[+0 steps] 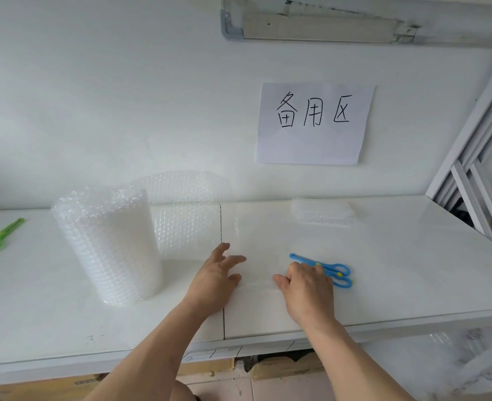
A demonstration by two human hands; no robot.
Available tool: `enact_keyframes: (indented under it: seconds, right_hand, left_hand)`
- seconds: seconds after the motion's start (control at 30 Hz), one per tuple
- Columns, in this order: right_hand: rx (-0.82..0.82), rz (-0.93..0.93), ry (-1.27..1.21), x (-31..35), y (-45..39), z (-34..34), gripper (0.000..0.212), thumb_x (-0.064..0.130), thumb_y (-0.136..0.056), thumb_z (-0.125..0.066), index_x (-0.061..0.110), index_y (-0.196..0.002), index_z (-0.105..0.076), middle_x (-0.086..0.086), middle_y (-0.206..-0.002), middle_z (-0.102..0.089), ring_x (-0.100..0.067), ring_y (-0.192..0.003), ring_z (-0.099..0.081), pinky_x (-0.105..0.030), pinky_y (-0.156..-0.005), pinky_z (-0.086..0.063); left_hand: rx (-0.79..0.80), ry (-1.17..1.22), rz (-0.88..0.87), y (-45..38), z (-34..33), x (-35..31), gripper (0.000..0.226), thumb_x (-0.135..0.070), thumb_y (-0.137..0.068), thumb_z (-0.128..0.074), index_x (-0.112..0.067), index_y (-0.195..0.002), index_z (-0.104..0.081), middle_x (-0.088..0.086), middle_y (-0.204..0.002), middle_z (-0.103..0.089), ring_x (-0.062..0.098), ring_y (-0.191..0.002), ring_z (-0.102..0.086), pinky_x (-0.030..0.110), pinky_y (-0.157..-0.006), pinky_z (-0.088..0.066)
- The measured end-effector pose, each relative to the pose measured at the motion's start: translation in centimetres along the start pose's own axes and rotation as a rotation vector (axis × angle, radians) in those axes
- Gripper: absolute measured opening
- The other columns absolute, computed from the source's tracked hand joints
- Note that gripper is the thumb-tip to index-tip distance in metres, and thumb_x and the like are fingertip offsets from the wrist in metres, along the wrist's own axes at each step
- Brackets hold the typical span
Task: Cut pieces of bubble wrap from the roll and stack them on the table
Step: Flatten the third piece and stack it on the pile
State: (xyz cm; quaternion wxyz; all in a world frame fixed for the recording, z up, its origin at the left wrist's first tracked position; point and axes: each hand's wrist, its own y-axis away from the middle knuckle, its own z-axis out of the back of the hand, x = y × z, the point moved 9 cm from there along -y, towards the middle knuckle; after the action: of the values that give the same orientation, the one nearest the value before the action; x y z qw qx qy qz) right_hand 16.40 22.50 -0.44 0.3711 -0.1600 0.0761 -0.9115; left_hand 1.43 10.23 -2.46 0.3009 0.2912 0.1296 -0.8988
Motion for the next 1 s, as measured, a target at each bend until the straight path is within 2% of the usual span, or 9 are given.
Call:
enact_keyframes:
  seconds: [0.1, 0.17, 0.23, 0.27, 0.33, 0.47, 0.6, 0.73, 1.0]
  right_hand:
    - [-0.173, 0.136, -0.038, 1.4, 0.6, 0.9, 0.017, 0.034, -0.085, -0.069, 0.020, -0.085, -0.060, 0.000, -0.088, -0.064, -0.027, -0.083, -0.061, -0.038, -0.071, -0.046]
    - [-0.139, 0.248, -0.024, 2.7, 0.7, 0.8, 0.027, 0.036, -0.095, -0.051, 0.021, -0.113, -0.064, 0.000, -0.121, -0.065, -0.027, -0.114, -0.060, -0.040, -0.091, -0.047]
    - [0.089, 0.306, -0.019, 4.0, 0.4, -0.7, 0.052, 0.045, -0.101, -0.023, 0.025, -0.146, -0.039, 0.006, -0.157, -0.032, -0.019, -0.147, -0.024, -0.038, -0.115, -0.025]
    - [0.213, 0.311, -0.017, 4.3, 0.4, -1.7, 0.057, 0.049, -0.101, -0.016, 0.028, -0.154, -0.022, 0.010, -0.163, -0.012, -0.014, -0.151, -0.004, -0.038, -0.119, -0.013]
    - [0.396, 0.292, 0.014, 4.6, 0.4, -3.1, 0.063, 0.056, -0.099, -0.010, 0.029, -0.156, -0.001, 0.013, -0.163, 0.009, -0.011, -0.149, 0.015, -0.038, -0.120, 0.001]
    - [0.545, 0.236, 0.074, 4.2, 0.6, -4.5, 0.068, 0.059, -0.097, -0.009, 0.027, -0.155, 0.006, 0.011, -0.162, 0.017, -0.013, -0.148, 0.019, -0.038, -0.120, 0.007]
    - [0.572, 0.211, 0.072, 4.2, 0.8, -4.6, 0.066, 0.058, -0.098, -0.009, 0.028, -0.155, 0.007, 0.012, -0.162, 0.019, -0.013, -0.148, 0.020, -0.038, -0.119, 0.008]
    - [0.580, 0.169, 0.063, 4.2, 0.5, -4.0, 0.061, 0.054, -0.100, -0.007, 0.031, -0.155, 0.004, 0.012, -0.162, 0.018, -0.014, -0.148, 0.020, -0.041, -0.120, 0.006]
    - [0.586, 0.120, 0.102, 3.2, 0.9, -4.3, 0.060, 0.052, -0.100, -0.007, 0.031, -0.154, 0.009, 0.009, -0.161, 0.022, -0.019, -0.148, 0.021, -0.042, -0.120, 0.005]
  left_hand:
    - [0.051, -0.198, 0.013, -0.3, -0.1, 0.4, 0.044, -0.037, -0.099, -0.048, -0.040, -0.143, -0.044, -0.009, -0.162, -0.020, 0.014, -0.147, -0.021, 0.032, -0.119, -0.017]
    - [0.093, -0.268, 0.038, -0.5, 0.0, 0.8, 0.050, -0.046, -0.098, -0.045, -0.041, -0.147, -0.036, -0.011, -0.161, -0.022, 0.010, -0.148, -0.016, 0.035, -0.120, -0.010]
    - [0.137, -0.292, 0.048, -0.7, 0.0, 1.2, 0.055, -0.050, -0.097, -0.044, -0.041, -0.150, -0.030, -0.012, -0.162, -0.021, 0.009, -0.149, -0.011, 0.038, -0.121, -0.006]
    - [0.160, -0.300, 0.051, -0.8, 0.0, 1.3, 0.057, -0.052, -0.097, -0.043, -0.041, -0.150, -0.028, -0.012, -0.162, -0.019, 0.010, -0.149, -0.009, 0.040, -0.121, -0.005]
    - [0.191, -0.316, 0.065, -1.0, 0.0, 1.5, 0.061, -0.055, -0.096, -0.042, -0.039, -0.152, -0.024, -0.010, -0.164, -0.013, 0.013, -0.151, -0.005, 0.041, -0.121, -0.003]
    - [0.215, -0.347, 0.075, -1.0, 0.0, 1.9, 0.064, -0.058, -0.097, -0.038, -0.036, -0.154, -0.020, -0.008, -0.165, -0.007, 0.016, -0.151, 0.001, 0.040, -0.120, 0.001]
    - [0.164, -0.338, 0.064, -0.7, 0.2, 1.9, 0.061, -0.055, -0.098, -0.039, -0.040, -0.153, -0.020, -0.008, -0.165, -0.007, 0.018, -0.151, 0.000, 0.041, -0.120, -0.001]
    - [0.054, -0.326, -0.097, -0.3, 0.2, 0.3, 0.042, -0.045, -0.100, -0.042, -0.049, -0.142, -0.040, -0.014, -0.160, -0.022, 0.015, -0.149, -0.012, 0.039, -0.119, -0.010]
    - [0.136, -0.279, -0.048, -0.1, -0.7, 0.9, 0.040, -0.055, -0.100, -0.032, -0.051, -0.138, -0.045, -0.022, -0.158, -0.026, 0.008, -0.149, -0.013, 0.037, -0.120, -0.004]
